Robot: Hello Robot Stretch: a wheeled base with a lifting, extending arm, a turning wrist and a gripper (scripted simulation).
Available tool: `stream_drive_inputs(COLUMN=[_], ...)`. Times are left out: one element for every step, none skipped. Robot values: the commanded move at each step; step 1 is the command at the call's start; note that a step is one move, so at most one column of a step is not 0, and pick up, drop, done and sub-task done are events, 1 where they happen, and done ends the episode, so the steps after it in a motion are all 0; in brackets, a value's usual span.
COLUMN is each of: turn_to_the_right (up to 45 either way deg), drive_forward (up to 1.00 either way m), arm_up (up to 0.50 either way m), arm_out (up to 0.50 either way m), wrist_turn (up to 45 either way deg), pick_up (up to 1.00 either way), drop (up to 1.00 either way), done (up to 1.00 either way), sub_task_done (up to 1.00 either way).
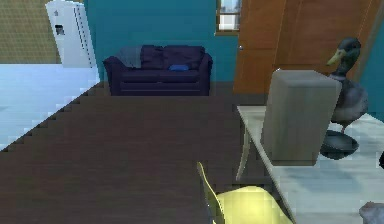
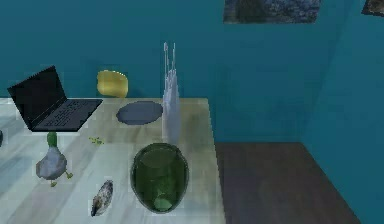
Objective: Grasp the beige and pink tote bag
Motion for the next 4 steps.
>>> stream_drive_inputs(turn_to_the_right=[0.0, 0.0, 0.0, 0.0], drive_forward=[0.0, 0.0, 0.0, 0.0], arm_up=[0.5, 0.38, 0.0, 0.0], arm_out=[0.0, 0.0, 0.4, 0.0], wrist_turn=[0.0, 0.0, 0.0, 45.0], pick_up=[0.0, 0.0, 0.0, 0.0], drop=[0.0, 0.0, 0.0, 0.0], done=[0.0, 0.0, 0.0, 0.0], sub_task_done=[0.0, 0.0, 0.0, 0.0])
